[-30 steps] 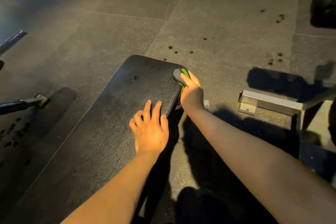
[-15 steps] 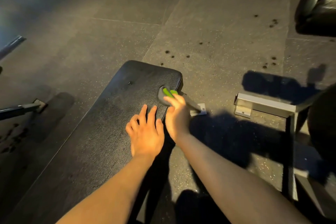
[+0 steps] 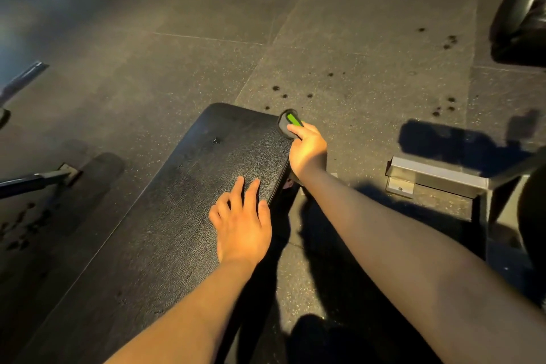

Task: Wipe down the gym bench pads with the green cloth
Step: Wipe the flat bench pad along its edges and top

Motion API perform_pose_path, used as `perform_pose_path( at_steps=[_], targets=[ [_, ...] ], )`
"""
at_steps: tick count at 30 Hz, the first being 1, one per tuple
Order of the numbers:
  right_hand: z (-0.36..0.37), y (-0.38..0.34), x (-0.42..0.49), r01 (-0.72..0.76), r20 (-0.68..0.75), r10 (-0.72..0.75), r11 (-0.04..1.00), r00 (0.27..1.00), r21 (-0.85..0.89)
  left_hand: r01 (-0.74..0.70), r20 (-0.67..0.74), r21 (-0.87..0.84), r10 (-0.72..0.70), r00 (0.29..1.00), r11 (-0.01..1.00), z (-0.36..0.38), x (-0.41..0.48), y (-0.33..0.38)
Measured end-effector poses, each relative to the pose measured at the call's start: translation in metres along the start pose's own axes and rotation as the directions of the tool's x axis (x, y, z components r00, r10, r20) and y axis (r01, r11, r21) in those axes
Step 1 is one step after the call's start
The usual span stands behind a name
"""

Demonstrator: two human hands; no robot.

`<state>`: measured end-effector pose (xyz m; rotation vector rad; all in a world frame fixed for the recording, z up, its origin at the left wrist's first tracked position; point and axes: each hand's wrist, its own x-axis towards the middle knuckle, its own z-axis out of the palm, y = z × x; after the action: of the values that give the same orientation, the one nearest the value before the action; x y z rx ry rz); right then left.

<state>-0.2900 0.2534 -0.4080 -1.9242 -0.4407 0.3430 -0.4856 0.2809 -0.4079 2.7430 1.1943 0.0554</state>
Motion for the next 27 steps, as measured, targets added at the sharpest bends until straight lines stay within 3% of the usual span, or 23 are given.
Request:
perform_pose_path(
  at_steps=[3,6,9,15,19,23,27],
  targets=[
    [0.007,0.010,-0.020,0.174,-0.059,-0.179,0.981,0.982,-0.085,-0.007,-0.007,0.002,0.007,1.000,1.000,-0.001,0.001,0.001],
    [0.009,0.016,-0.046,0.303,0.006,-0.312,0.918,0.950,-0.257,-0.001,-0.016,-0.016,0.001,1.000,1.000,0.000,0.001,0.001],
    [0.008,0.010,-0.064,0.295,0.106,-0.276,0.880,0.955,-0.372,0.004,-0.033,-0.051,-0.006,0.999,0.999,0.000,0.001,0.001],
    [0.010,-0.008,-0.093,0.409,0.348,-0.274,0.814,0.897,-0.413,-0.028,-0.038,-0.131,0.023,0.999,0.991,0.001,0.001,-0.005],
    [0.004,-0.004,-0.081,0.560,0.482,-0.318,0.640,0.816,-0.526,-0.031,-0.102,-0.172,0.014,0.995,0.985,0.003,0.001,-0.006],
    [0.012,-0.003,-0.047,0.503,0.361,-0.350,0.606,0.864,-0.616,-0.038,-0.128,-0.143,0.019,0.992,0.989,0.001,0.001,-0.006],
    [0.016,-0.009,-0.004,0.377,0.207,-0.318,0.697,0.925,-0.610,-0.029,-0.164,-0.205,-0.005,0.986,0.978,0.007,0.005,-0.008]
  ],
)
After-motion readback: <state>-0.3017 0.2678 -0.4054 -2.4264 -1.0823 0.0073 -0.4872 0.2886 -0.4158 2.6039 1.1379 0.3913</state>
